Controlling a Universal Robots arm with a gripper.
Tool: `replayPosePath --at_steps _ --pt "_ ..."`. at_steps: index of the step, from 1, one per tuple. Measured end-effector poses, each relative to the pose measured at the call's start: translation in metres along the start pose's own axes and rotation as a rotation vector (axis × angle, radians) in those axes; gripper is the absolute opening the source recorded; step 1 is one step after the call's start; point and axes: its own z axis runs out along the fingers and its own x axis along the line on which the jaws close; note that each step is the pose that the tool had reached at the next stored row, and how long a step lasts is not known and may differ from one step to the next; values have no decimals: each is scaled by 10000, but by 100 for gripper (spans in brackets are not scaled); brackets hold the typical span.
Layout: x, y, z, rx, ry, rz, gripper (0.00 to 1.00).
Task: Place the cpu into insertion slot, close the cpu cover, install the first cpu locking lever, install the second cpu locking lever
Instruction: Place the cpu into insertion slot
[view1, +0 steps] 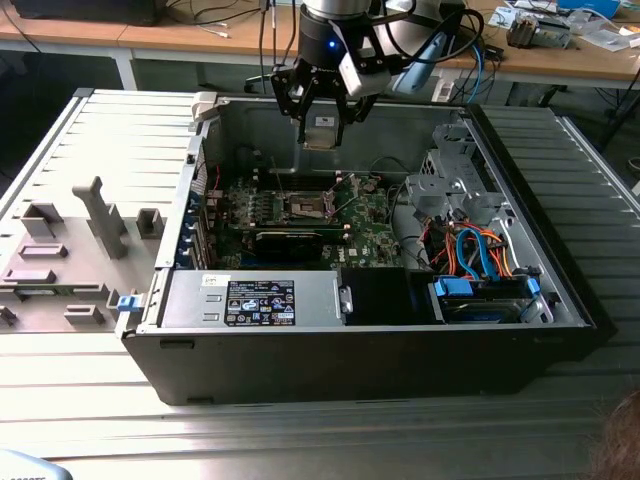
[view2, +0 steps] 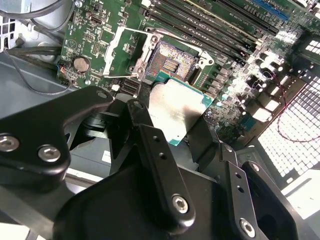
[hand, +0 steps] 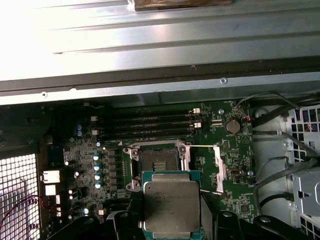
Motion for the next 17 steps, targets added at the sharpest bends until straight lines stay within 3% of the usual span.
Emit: replayPosePath --at_steps 17 --pt "0 0 6 -1 -3 95 55"
